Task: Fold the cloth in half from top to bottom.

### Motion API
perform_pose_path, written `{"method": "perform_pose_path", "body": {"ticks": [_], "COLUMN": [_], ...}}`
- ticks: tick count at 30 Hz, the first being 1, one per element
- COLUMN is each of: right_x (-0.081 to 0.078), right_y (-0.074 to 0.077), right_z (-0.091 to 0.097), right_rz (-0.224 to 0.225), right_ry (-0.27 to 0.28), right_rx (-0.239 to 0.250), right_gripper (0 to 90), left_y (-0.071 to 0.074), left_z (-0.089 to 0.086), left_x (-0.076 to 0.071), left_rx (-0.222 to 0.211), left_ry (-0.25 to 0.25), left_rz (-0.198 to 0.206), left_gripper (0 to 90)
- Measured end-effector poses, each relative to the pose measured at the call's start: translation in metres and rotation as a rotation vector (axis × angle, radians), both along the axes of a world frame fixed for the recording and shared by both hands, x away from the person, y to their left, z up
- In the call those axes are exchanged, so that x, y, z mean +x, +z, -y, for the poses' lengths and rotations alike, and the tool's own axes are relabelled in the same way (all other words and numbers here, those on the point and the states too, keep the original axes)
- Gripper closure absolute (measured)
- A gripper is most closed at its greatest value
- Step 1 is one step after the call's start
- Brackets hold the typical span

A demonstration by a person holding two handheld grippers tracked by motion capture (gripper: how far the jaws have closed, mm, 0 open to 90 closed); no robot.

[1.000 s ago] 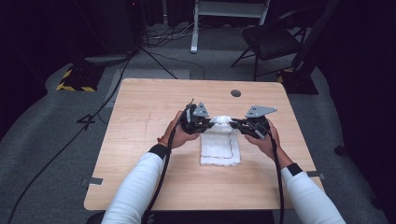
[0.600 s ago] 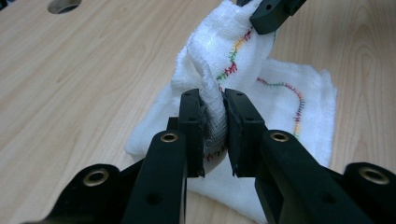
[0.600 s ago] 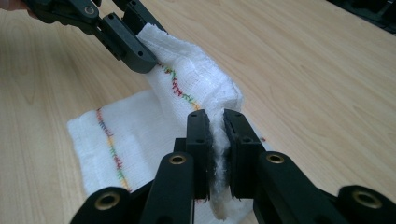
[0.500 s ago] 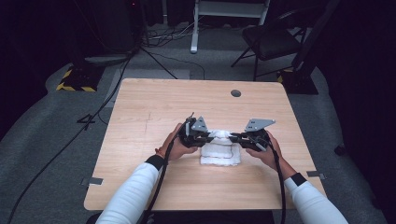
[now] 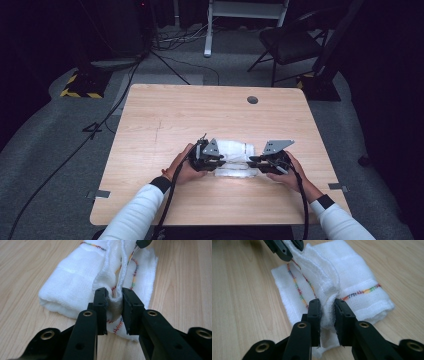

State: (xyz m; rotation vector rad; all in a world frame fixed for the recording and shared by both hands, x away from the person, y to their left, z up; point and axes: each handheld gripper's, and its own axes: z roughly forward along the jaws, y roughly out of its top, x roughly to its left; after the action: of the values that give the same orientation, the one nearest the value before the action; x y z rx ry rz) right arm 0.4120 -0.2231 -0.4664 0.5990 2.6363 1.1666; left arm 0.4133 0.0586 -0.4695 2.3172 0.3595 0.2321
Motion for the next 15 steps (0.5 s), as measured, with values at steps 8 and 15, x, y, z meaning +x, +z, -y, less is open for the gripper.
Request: {"method": "perform_pose_path", "body": {"ticks": [8,15], "right_x": [-0.008,-0.014], "right_y": [-0.006,-0.010], "right_z": [0.005,0.007], "right_rz": [-0.010,-0.016], "right_ry": [0.008,0.021], "right_rx": [-0.026,-0.046], "right_gripper": [76.2,77.4], "left_y": [-0.003,-0.010], "left_z": [-0.002,-0.005], "left_x": [-0.012,-0.018], "left_rx": [0.020,0.044], "left_ry": [-0.015,-0.027], "left_rz": [0.002,-0.018], "left_gripper": [69.6,71.5]}}
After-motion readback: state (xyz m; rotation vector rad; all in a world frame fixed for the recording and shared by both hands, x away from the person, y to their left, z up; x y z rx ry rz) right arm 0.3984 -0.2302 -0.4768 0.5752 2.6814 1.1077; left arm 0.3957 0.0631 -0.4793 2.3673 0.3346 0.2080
